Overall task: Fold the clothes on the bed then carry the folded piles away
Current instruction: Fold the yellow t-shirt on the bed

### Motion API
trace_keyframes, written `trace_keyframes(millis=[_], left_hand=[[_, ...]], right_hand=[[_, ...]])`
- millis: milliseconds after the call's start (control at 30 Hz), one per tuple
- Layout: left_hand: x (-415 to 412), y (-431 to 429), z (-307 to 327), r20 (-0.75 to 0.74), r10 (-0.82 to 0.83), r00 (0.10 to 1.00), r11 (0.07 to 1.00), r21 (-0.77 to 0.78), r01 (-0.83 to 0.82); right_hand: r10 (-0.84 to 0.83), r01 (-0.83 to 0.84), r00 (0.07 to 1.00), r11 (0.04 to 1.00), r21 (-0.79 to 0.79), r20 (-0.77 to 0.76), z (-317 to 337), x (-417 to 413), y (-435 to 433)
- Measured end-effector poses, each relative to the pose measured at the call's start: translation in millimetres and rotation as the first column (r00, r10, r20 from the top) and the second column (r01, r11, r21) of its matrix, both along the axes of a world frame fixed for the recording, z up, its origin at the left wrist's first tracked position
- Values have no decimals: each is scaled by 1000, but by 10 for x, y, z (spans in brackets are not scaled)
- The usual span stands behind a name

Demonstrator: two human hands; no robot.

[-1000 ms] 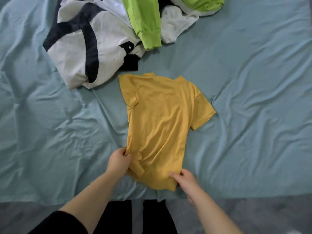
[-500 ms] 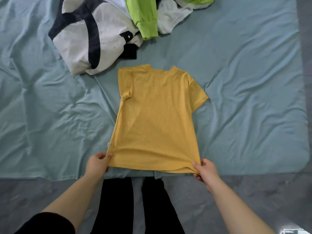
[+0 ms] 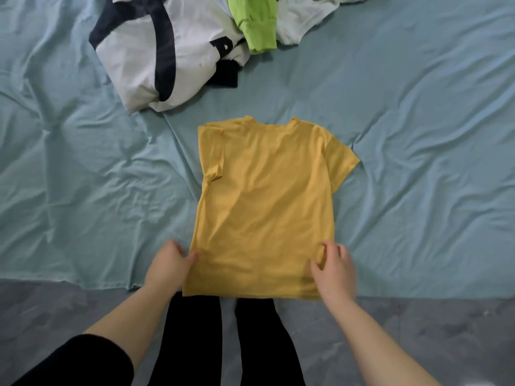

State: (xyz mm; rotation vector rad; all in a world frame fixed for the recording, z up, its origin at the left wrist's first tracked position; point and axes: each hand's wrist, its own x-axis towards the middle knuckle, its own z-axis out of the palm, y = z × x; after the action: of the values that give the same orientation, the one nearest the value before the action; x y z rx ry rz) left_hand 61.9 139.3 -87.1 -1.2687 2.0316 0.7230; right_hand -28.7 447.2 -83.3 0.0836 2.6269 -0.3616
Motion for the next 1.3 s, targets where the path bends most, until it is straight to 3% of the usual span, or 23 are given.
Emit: trace_keyframes(millis=[167,267,400,433,500,567,633,733,800,933,1000,1100,1167,1233,1300], left_hand=[[-945,62,-8,-259,28,965,999,-36,-38],[-1392,27,-57,-361,-60,931,989,-145,8],[-1668,-118,-191,-457,-163,874,975,-209,73],[-1670,-182,-224,-480,-121,869,983,-178,39],[-1605,-346,-269,-524,139,840,979,-52,-195],[-1507,-528,-290,-517,438,736,879,77,-470],[-1444,-665,-309,-488,534,690,827,135,-545],[-1542,-750,-287,-443,471,763,880,183,-438],[-1652,-788,-306,-437,366,821,930,138,-341],[-1746,-943,-343,-559,267,785,954,37,-298],[-1721,-1064,-355,-555,199,808,968,-19,-252],[-1673,-1220,-356,-431,99,897,985,-88,-151],[-1680,-1240,-316,-408,163,899,975,-75,-210],[-1693,-1165,-240,-453,201,869,944,-147,-295],[-1687,-971,-161,-493,92,865,924,-282,-260]], right_hand=[[161,-147,986,956,-253,36,-53,-419,-948],[149,-97,984,911,-402,100,-117,-688,-1458],[100,0,977,880,-474,186,-259,-933,-1916],[82,35,972,876,-481,220,-294,-957,-1965],[68,64,965,875,-480,253,-361,-973,-1998],[97,35,962,884,-467,255,-393,-969,-1987],[141,-13,956,898,-440,259,-391,-951,-1991],[323,-288,940,925,-248,114,-367,-876,-2063],[445,-446,895,887,-122,-38,-349,-836,-2152],[602,-601,798,797,-59,7,-452,-863,-2362],[623,-621,778,782,-48,80,-543,-845,-2457],[632,-634,767,773,-24,112,-612,-826,-2517],[628,-621,772,778,-97,93,-579,-843,-2475],[564,-545,825,808,-223,29,-476,-874,-2332],[381,-386,921,874,-294,-75,-342,-910,-2064]])
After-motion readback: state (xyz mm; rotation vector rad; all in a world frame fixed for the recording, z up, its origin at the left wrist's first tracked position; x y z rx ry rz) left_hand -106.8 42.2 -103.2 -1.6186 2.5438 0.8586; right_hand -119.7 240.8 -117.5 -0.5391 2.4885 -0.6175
